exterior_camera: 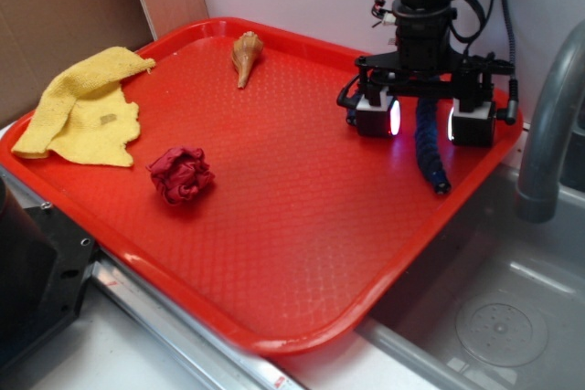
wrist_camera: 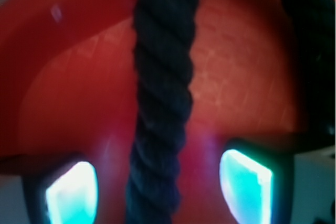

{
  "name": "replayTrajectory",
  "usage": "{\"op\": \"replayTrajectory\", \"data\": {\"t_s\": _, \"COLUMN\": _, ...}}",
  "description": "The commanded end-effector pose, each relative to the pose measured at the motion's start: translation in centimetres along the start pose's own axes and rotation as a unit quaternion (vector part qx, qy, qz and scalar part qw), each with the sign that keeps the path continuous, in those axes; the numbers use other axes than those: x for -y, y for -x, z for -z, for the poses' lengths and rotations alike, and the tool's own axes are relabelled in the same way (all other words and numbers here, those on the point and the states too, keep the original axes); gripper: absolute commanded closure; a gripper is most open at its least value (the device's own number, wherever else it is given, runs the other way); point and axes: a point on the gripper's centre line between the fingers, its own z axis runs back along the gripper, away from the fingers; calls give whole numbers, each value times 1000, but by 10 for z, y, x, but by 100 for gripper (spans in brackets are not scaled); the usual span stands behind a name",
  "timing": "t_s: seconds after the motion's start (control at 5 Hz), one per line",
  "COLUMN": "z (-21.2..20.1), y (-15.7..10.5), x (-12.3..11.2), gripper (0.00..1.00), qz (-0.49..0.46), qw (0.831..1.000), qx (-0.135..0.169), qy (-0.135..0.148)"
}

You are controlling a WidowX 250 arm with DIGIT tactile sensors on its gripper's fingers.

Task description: Grab the blue rope.

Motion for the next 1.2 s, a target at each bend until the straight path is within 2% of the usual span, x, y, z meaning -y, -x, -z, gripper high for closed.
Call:
{"op": "replayTrajectory", "data": {"t_s": 0.0, "z": -6, "y": -8, "x": -2, "gripper": 100, "qz": -5, "qw": 1000, "qx": 7, "qy": 26}}
{"op": "replayTrajectory", "data": {"t_s": 0.2, "z": -16, "y": -5, "x": -11, "gripper": 100, "qz": 10, "qw": 999, "qx": 2, "qy": 36}}
{"op": "replayTrajectory", "data": {"t_s": 0.4, "z": -40, "y": 1, "x": -34, "gripper": 100, "qz": 52, "qw": 998, "qx": -9, "qy": 34}}
{"op": "replayTrajectory", "data": {"t_s": 0.6, "z": -71, "y": 8, "x": -64, "gripper": 100, "qz": 87, "qw": 995, "qx": -16, "qy": 44}}
{"op": "replayTrajectory", "data": {"t_s": 0.8, "z": -123, "y": 22, "x": -112, "gripper": 100, "qz": 120, "qw": 991, "qx": -33, "qy": 53}}
{"op": "replayTrajectory", "data": {"t_s": 1.0, "z": -178, "y": 29, "x": -152, "gripper": 100, "qz": 96, "qw": 995, "qx": -22, "qy": 21}}
